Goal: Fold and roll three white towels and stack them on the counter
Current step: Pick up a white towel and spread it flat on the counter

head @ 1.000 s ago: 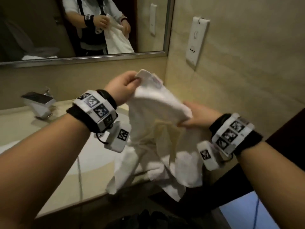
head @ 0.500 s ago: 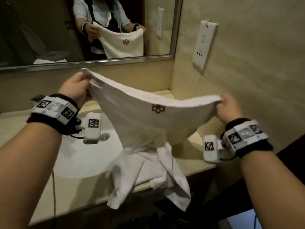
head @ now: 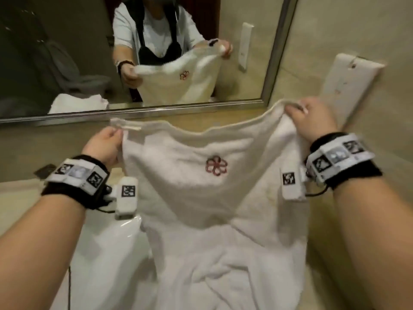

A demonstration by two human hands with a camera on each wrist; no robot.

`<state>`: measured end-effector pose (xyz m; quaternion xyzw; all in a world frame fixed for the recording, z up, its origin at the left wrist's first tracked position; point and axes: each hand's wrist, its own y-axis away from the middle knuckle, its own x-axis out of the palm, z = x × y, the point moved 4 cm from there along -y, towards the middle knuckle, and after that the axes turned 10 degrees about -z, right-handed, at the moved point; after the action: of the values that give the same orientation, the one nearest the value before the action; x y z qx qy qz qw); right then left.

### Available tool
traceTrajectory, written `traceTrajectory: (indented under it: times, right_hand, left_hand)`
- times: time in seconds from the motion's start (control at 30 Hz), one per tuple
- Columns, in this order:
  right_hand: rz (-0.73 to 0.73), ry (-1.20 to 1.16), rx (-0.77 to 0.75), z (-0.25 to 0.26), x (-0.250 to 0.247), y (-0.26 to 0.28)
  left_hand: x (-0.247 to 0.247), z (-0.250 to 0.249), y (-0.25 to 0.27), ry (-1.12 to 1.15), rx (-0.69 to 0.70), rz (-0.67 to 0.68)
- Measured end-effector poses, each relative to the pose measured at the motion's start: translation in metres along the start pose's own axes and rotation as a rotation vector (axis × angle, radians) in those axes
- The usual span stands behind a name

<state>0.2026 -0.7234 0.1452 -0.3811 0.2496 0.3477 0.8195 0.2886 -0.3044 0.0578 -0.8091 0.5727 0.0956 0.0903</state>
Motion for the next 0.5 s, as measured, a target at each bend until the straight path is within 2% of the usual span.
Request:
traceTrajectory:
  times: [0.1, 0.27, 0.4, 0.5]
  right_hand:
    - [0.095, 0.072, 0.105, -0.036, 0.078, -0.019]
    - [0.205, 0.132, 0.233, -0.087, 0.18, -0.043]
    - [0.262, 0.189, 0.367, -0.12, 0.229, -0.046]
    - [0.453, 0.308, 0.468, -0.143, 0.251, -0.018]
  left_hand:
    - [0.03, 0.057, -0.049, -0.053, -0.132, 0.024]
    - [0.071, 0.131, -0.099, -0.191, -0.306, 0.017]
    - [0.082, 0.173, -0.123, -0.379, -0.325, -0.004]
    - [0.088, 0.195, -0.124, -0.494, -0.336, 0.032]
